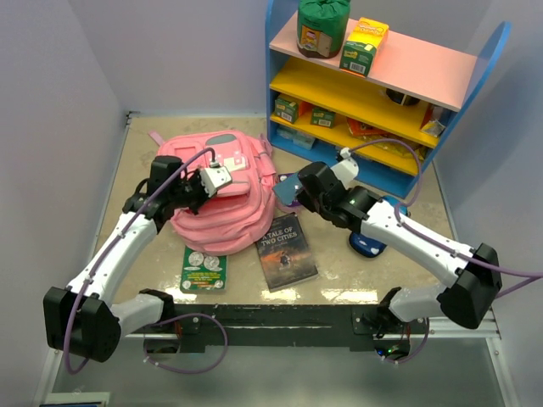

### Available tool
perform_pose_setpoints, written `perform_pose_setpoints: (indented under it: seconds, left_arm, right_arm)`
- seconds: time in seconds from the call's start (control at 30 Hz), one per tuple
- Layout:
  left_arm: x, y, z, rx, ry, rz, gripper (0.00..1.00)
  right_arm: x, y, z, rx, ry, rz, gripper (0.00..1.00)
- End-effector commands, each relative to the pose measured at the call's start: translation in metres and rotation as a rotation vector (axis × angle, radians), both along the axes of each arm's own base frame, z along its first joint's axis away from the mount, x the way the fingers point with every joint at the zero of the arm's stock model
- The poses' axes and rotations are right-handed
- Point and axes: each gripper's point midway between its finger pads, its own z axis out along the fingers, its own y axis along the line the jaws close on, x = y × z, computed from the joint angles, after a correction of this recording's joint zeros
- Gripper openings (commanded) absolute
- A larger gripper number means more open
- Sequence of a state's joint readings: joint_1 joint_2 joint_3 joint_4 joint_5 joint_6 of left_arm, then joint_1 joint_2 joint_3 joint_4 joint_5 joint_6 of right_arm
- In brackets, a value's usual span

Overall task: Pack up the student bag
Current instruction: Place the personal item in the student bag.

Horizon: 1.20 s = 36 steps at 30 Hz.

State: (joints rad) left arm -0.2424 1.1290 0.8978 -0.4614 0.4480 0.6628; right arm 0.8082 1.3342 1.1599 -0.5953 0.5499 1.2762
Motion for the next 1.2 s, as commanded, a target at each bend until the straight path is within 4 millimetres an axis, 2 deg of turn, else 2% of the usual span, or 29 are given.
perform_pose_setpoints:
  seconds: [0.0,0.03,0.23,0.37,0.47,0.63,0.7,0.73,0.8,0.83,0.9,0.93,0.97,1.1,1.13,1.17]
  left_arm:
    - [0.019,-0.012,0.053,-0.136,-0.135,0.039,0.00]
    - [0.022,-0.011,0.056,-0.140,-0.144,0.052,0.00]
    - [0.033,-0.014,0.089,-0.220,-0.208,0.101,0.00]
    - [0.028,-0.019,0.093,-0.251,-0.187,0.082,0.00]
    - [0.017,-0.026,0.088,-0.258,-0.154,0.030,0.00]
    - [-0.003,-0.034,0.077,-0.255,-0.102,-0.059,0.00]
    - [-0.007,-0.034,0.074,-0.253,-0.083,-0.067,0.00]
    - [-0.009,-0.036,0.074,-0.257,-0.077,-0.080,0.00]
    - [-0.012,-0.036,0.074,-0.267,-0.068,-0.080,0.00]
    - [-0.013,-0.037,0.074,-0.273,-0.063,-0.085,0.00]
    - [-0.016,-0.039,0.073,-0.282,-0.049,-0.089,0.00]
    - [-0.016,-0.039,0.073,-0.284,-0.044,-0.090,0.00]
    - [-0.017,-0.039,0.071,-0.281,-0.039,-0.091,0.00]
    - [-0.017,-0.036,0.064,-0.265,-0.026,-0.082,0.00]
    - [-0.017,-0.036,0.062,-0.262,-0.020,-0.081,0.00]
    - [-0.017,-0.036,0.061,-0.262,-0.014,-0.081,0.00]
  right_arm:
    - [0.001,0.050,0.032,0.138,-0.078,0.156,0.00]
    - [-0.002,0.063,0.023,0.145,-0.051,0.192,0.00]
    - [-0.023,0.127,0.012,0.198,-0.009,0.351,0.00]
    - [-0.023,0.156,0.000,0.234,0.010,0.410,0.00]
    - [-0.021,0.168,0.000,0.260,0.005,0.436,0.00]
    - [-0.016,0.187,-0.020,0.267,0.045,0.450,0.00]
    - [-0.007,0.190,-0.019,0.270,0.027,0.416,0.00]
    - [-0.003,0.190,-0.026,0.265,0.038,0.388,0.00]
    - [0.012,0.191,-0.024,0.261,0.003,0.333,0.00]
    - [0.017,0.193,-0.028,0.264,0.001,0.308,0.00]
    - [0.029,0.201,-0.021,0.293,-0.037,0.276,0.00]
    - [0.034,0.203,-0.031,0.281,-0.034,0.252,0.00]
    - [0.037,0.207,-0.027,0.296,-0.045,0.250,0.00]
    - [0.030,0.216,-0.021,0.362,-0.110,0.290,0.00]
    - [0.026,0.216,-0.020,0.363,-0.123,0.304,0.17]
    - [0.022,0.211,-0.018,0.360,-0.130,0.307,0.26]
